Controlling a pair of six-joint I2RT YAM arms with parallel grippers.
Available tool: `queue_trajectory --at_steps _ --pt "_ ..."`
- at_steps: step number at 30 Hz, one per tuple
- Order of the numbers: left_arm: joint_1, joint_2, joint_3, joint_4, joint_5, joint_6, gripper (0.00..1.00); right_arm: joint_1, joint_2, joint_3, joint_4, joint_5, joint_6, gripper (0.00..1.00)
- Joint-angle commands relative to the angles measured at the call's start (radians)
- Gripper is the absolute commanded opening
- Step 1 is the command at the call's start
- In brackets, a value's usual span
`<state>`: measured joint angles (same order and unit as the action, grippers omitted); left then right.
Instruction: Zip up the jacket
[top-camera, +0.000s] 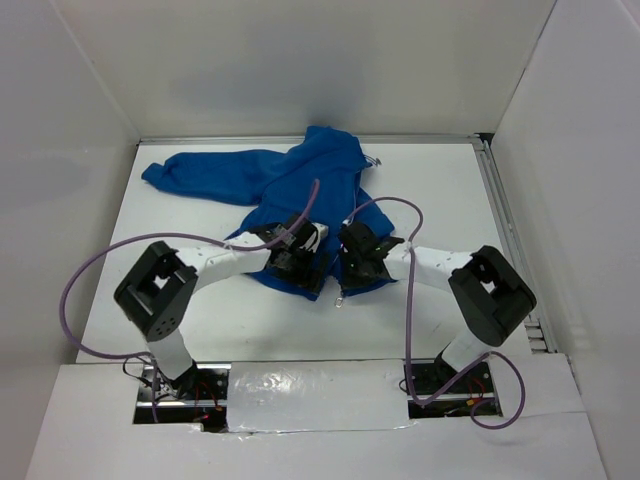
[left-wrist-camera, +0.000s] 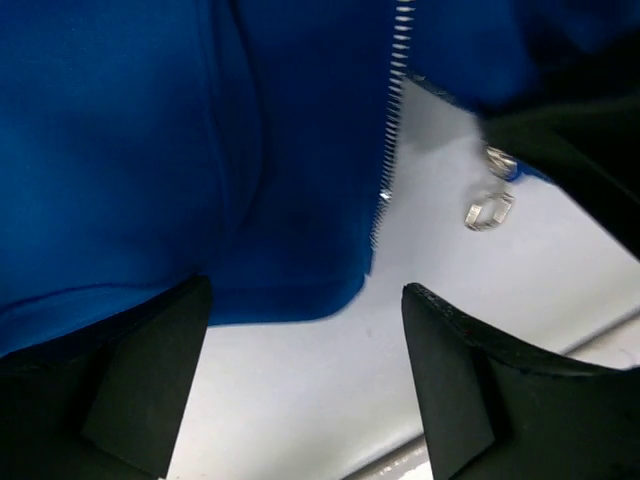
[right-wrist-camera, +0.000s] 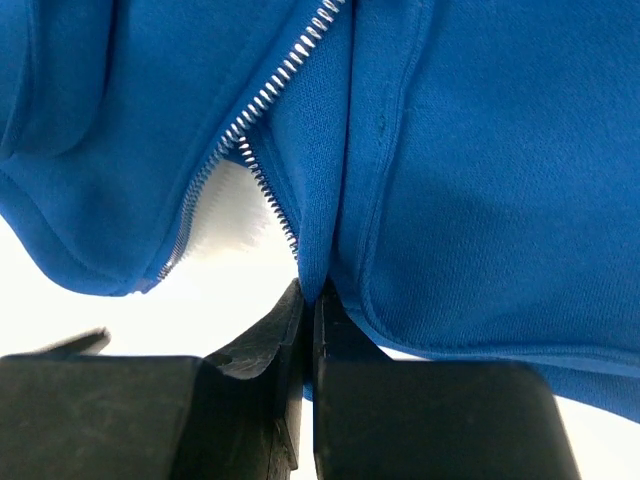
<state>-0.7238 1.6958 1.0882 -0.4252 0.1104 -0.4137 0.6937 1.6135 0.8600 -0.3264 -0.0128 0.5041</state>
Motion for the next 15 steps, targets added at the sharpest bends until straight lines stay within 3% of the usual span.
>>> queue_trajectory --at_steps 1,4,10,12,14,15 --pt "-0.031 0.06 0.056 -0.066 -0.1 0.021 0.88 -0.013 -0.056 -0.022 0.03 -0.032 -0.006 0.0" --pt "-0.057 0.105 0.068 -0.078 -0.136 0.0 0.85 -0.023 -0.066 -0.039 0.052 -0.053 -0.001 0.0" --pt "-0.062 0.186 0.122 -0.124 -0.167 -0.053 0.48 -0.026 -0.087 -0.064 0.073 -0.076 -0.006 0.0" --pt "-0.062 0.194 0.116 -0.116 -0.155 -0.05 0.48 -0.028 -0.092 -0.072 0.073 -0.075 -0.006 0.0" --pt "-0.063 0.196 0.111 -0.104 -0.129 -0.05 0.35 -0.031 -0.096 -0.079 0.076 -0.079 -0.009 0.0" --pt "-0.063 0.193 0.102 -0.1 -0.12 -0.05 0.2 -0.028 -0.098 -0.084 0.081 -0.079 -0.009 0.0"
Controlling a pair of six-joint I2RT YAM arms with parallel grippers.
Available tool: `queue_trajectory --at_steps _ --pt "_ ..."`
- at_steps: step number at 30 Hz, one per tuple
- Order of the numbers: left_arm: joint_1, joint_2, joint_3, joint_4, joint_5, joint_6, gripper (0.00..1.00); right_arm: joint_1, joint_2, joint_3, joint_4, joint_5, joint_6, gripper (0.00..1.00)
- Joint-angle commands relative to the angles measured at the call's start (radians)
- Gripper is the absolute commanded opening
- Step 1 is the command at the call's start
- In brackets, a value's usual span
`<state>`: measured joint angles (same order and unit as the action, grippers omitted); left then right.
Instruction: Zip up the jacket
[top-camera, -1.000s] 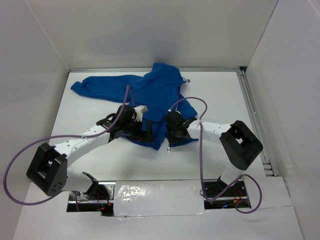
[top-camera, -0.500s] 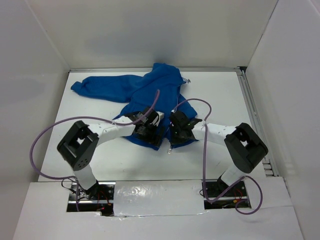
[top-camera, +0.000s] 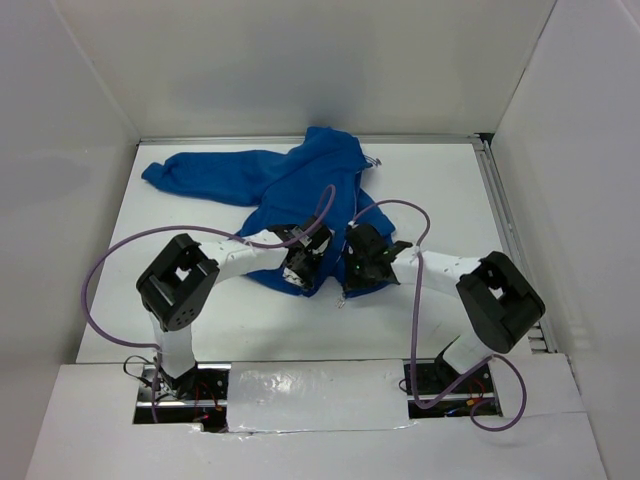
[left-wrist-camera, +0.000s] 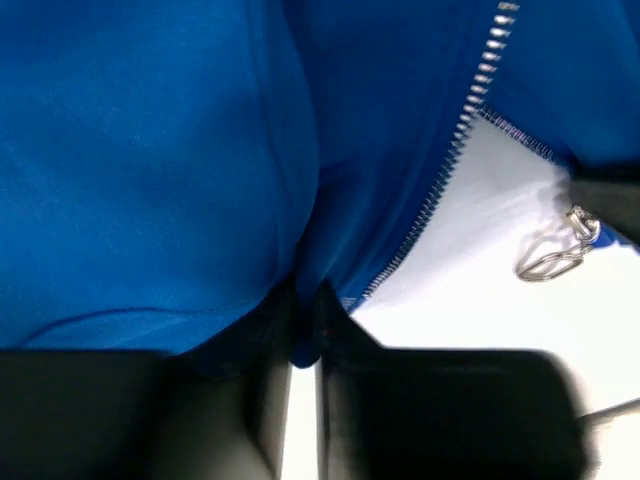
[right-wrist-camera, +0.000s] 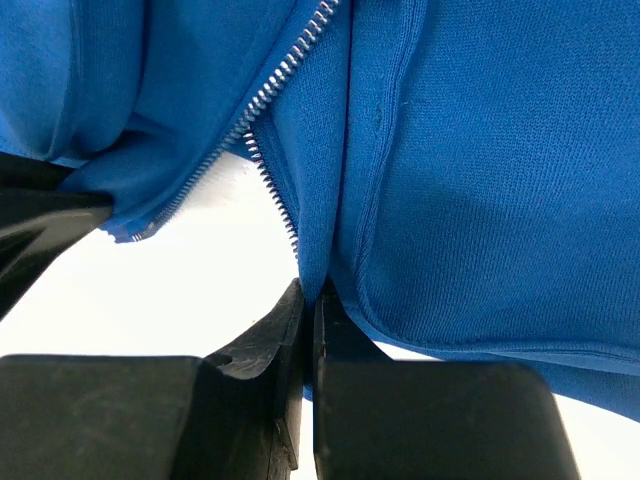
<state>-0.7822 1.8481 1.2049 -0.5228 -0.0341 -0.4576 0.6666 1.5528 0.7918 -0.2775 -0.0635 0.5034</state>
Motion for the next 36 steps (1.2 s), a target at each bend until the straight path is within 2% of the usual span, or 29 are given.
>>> queue_trajectory --at_steps 1,3,8,11,14,17,19,21,25,33,34,36 --pt "-0.005 0.039 -0.016 0.003 0.046 0.002 0.13 -0.004 -0.039 -0.017 0.034 -0.032 -0.009 0.0" --pt "-0.005 0.028 -0.022 0.017 0.069 0.002 0.0 -0.002 -0.045 -0.029 0.047 -0.036 -0.012 0.0" --pt "-0.006 -0.059 -0.051 0.063 0.146 0.011 0.0 -0.005 -0.135 -0.057 0.093 -0.062 -0.025 0.0" --pt "-0.006 -0.217 -0.062 0.096 0.192 -0.004 0.0 -0.016 -0.264 -0.078 0.147 -0.085 -0.042 0.0" --pt "-0.005 -0.367 -0.064 0.119 0.174 -0.036 0.0 -0.042 -0.469 -0.117 0.245 -0.131 -0.042 0.0" --pt "0.003 -0.517 -0.056 0.151 0.131 -0.079 0.0 -0.077 -0.594 -0.157 0.383 -0.141 0.004 0.0" --pt "0.032 -0.622 -0.067 0.217 0.125 -0.11 0.0 -0.097 -0.622 -0.141 0.426 -0.119 0.02 0.0" --pt "0.078 -0.674 -0.059 0.247 0.1 -0.142 0.0 -0.137 -0.62 -0.07 0.375 -0.092 0.032 0.0" --pt "0.188 -0.727 0.017 0.193 0.04 -0.184 0.0 -0.24 -0.559 0.038 0.287 -0.087 0.047 0.0" --pt "0.59 -0.607 0.177 0.078 0.118 -0.228 0.0 -0.559 -0.623 -0.023 0.238 -0.249 0.12 0.0" --pt "0.647 -0.598 0.185 0.049 0.134 -0.246 0.0 -0.571 -0.634 -0.029 0.238 -0.255 0.113 0.0" --pt "0.679 -0.61 0.168 0.058 0.192 -0.251 0.0 -0.585 -0.642 -0.022 0.23 -0.292 0.107 0.0"
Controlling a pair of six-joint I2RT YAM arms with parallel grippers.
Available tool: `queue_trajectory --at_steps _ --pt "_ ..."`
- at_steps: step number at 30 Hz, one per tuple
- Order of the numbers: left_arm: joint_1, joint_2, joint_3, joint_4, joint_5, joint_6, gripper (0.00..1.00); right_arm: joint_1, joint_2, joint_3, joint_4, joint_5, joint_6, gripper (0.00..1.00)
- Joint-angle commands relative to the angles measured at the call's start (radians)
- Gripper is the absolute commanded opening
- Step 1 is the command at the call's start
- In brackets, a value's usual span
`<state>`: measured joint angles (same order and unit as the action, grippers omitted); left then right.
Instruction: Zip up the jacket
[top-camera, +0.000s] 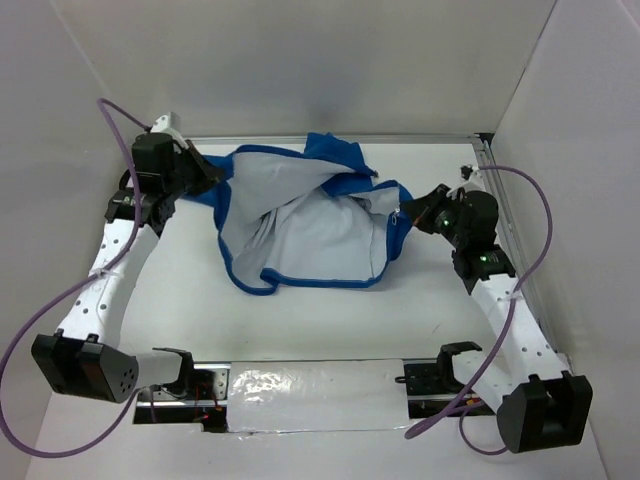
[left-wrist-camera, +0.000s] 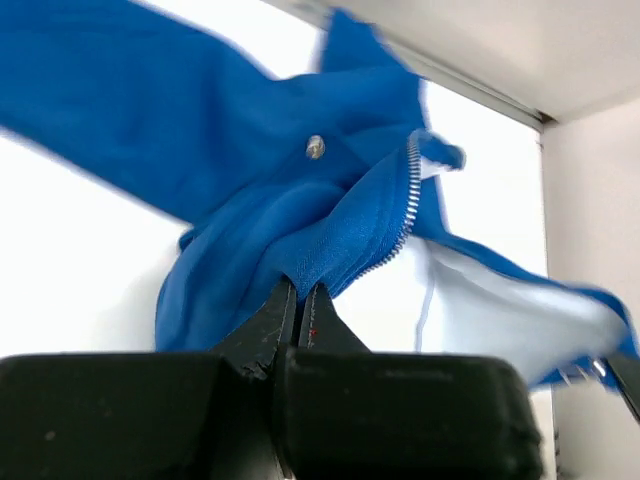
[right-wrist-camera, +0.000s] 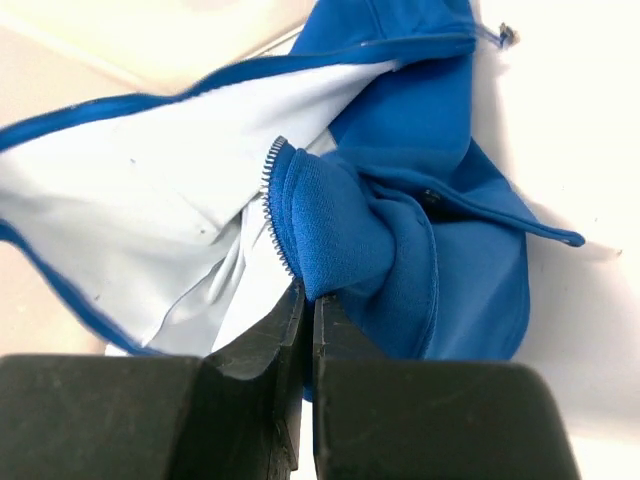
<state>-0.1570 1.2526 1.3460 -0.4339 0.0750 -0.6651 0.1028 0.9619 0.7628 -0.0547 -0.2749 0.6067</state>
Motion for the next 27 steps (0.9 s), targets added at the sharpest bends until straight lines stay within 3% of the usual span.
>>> queue_trajectory --at_steps 1,3,7,13,21,27 --pt "0.056 -0.027 0.009 -0.02 0.101 -0.042 0.0 -0.022 -0.042 0.021 0.004 -0.102 -0.001 0.0" --pt "0.036 -0.083 -0.083 0.065 0.146 -0.039 0.0 0.003 -0.011 0.023 0.022 -0.188 -0.007 0.0" --pt "-0.088 -0.125 -0.209 0.184 0.255 -0.066 0.0 0.193 0.037 -0.039 0.16 -0.214 0.005 0.0" --pt "-0.263 -0.119 -0.301 0.276 0.247 -0.172 0.0 0.374 0.109 -0.134 0.52 -0.189 0.128 0.0" --pt "-0.4 -0.093 -0.344 0.389 0.126 -0.272 0.0 0.42 0.216 -0.224 0.916 -0.169 0.338 0.0" --pt "-0.444 -0.033 -0.32 0.409 0.028 -0.36 0.0 0.445 0.256 -0.203 0.966 -0.135 0.387 0.0"
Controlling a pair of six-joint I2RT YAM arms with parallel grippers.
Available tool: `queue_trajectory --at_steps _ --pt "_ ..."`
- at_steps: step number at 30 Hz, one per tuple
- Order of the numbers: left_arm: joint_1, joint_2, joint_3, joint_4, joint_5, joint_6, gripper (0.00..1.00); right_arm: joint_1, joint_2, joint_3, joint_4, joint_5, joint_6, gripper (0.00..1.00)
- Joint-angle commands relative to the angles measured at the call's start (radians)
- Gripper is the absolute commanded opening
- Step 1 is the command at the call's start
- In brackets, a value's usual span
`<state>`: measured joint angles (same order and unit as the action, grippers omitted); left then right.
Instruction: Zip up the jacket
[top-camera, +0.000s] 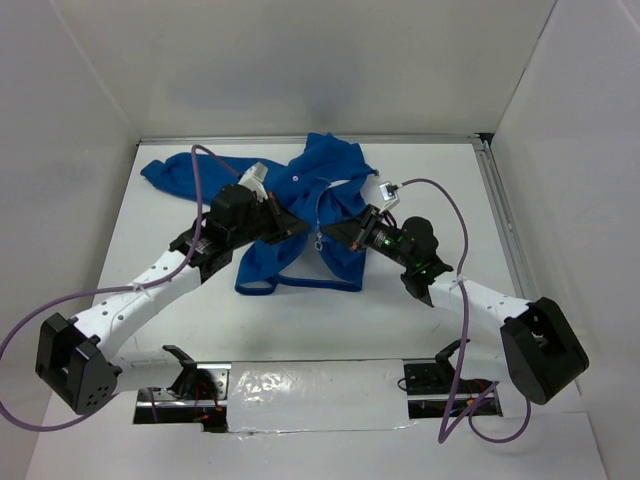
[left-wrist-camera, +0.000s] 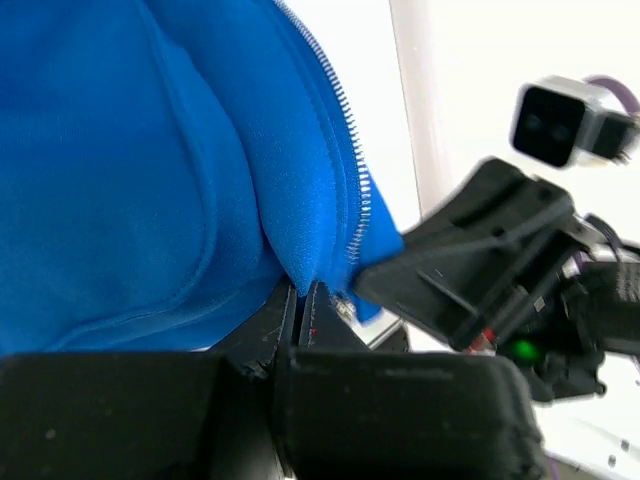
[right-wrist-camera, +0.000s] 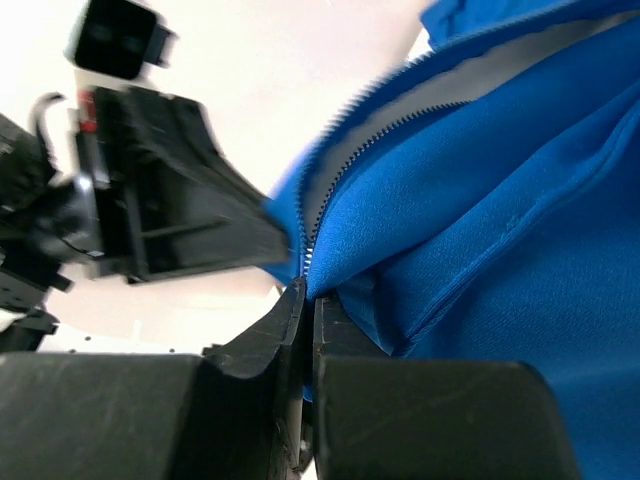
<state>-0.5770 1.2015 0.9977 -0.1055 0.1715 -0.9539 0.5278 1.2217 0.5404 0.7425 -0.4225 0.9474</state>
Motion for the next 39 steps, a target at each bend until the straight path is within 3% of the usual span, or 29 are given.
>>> queue_trajectory --at_steps 1,9,14,18,26,32,39 --pt "-0.038 0.021 0.03 0.089 -0.09 -0.065 0.0 0.023 -0.008 0.021 0.164 0.021 0.034 0.0" --pt "-0.106 0.024 0.056 0.072 -0.165 -0.147 0.0 0.037 -0.025 0.029 0.106 0.099 0.011 0.0" --pt "-0.164 -0.002 0.055 0.041 -0.314 -0.155 0.0 0.044 -0.059 0.006 0.101 0.159 0.014 0.0" --pt "-0.179 -0.01 0.058 0.017 -0.348 -0.178 0.0 0.047 -0.09 0.004 0.061 0.171 -0.013 0.0" --pt "-0.185 -0.023 0.082 -0.017 -0.408 -0.2 0.0 0.057 -0.205 -0.003 -0.166 0.212 -0.134 0.0" --pt "-0.195 -0.028 0.082 0.004 -0.414 -0.19 0.0 0.058 -0.205 0.001 -0.186 0.186 -0.139 0.0" --pt "-0.21 -0.03 0.082 0.02 -0.406 -0.175 0.0 0.066 -0.16 -0.01 -0.092 0.176 -0.091 0.0"
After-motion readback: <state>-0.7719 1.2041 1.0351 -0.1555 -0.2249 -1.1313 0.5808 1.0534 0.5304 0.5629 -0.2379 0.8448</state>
